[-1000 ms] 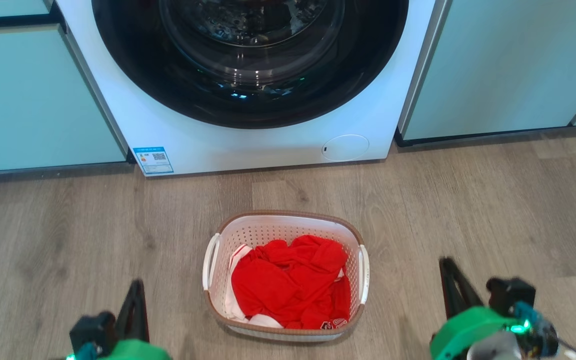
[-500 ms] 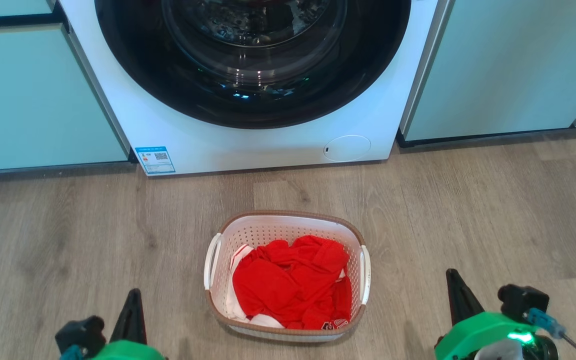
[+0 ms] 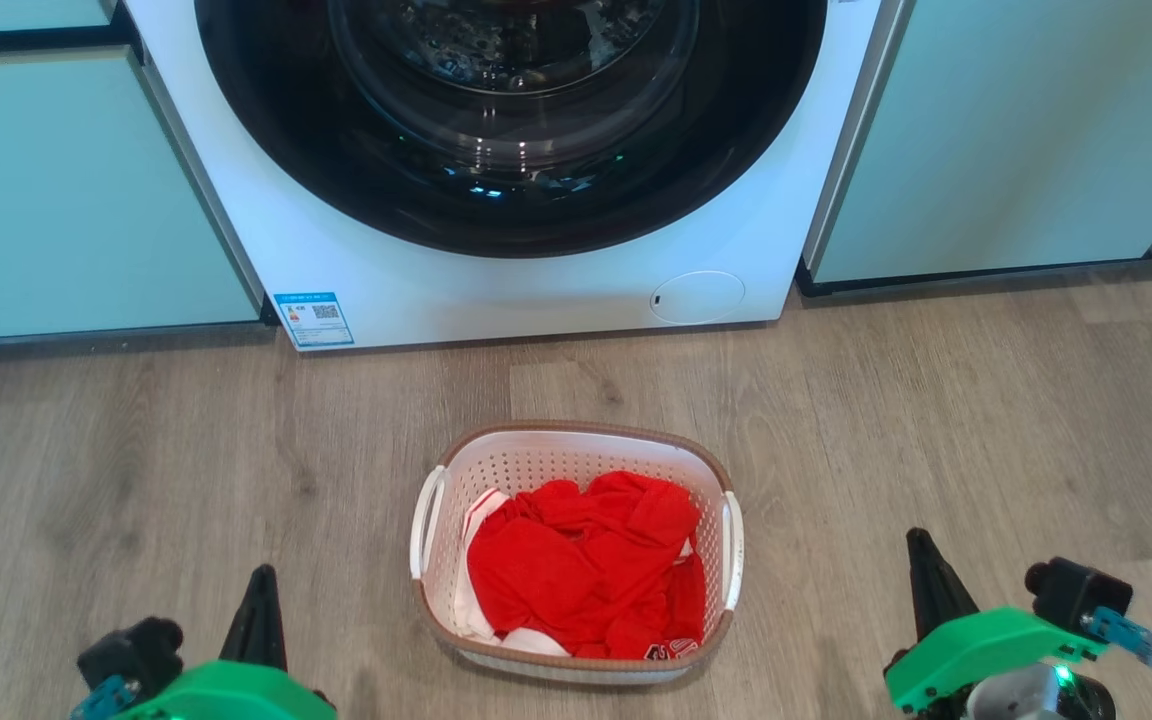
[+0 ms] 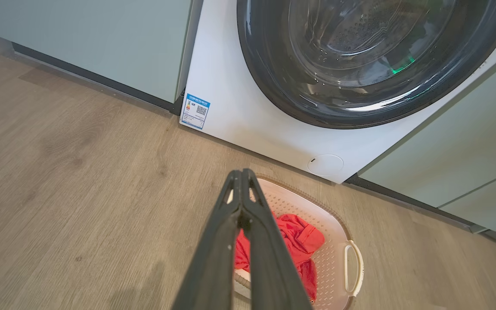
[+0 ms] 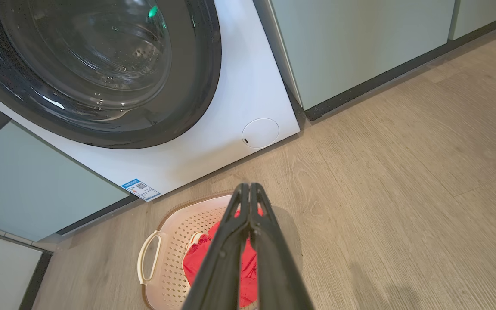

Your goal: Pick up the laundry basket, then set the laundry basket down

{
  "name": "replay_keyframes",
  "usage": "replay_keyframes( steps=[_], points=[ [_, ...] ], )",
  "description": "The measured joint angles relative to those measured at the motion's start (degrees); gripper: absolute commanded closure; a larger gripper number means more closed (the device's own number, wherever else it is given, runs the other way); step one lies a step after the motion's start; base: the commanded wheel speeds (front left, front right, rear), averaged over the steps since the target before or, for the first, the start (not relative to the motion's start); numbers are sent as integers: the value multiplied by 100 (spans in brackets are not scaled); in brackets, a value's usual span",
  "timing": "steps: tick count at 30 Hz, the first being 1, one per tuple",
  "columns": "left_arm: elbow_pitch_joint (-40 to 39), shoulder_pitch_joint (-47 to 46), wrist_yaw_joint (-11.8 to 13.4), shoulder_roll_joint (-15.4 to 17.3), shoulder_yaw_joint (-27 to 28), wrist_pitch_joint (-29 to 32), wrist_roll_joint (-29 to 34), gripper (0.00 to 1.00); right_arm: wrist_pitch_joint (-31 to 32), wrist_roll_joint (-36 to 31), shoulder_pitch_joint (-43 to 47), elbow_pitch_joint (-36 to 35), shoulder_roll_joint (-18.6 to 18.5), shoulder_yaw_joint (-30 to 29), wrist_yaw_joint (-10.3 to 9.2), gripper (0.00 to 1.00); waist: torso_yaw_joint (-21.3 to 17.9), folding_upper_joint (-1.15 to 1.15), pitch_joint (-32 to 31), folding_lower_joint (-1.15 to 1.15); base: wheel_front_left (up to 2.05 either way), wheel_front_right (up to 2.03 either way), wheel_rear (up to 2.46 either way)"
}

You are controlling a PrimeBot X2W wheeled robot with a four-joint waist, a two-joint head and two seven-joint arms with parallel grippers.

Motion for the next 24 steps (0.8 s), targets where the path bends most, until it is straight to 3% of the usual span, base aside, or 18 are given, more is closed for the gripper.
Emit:
replay_keyframes(
  steps=[24],
  points=[
    [33, -240, -188, 0, 164, 357, -1485, 100, 348, 1425, -29, -74, -15, -227, 0, 100, 50, 0, -7, 0, 0, 0, 0]
  ],
)
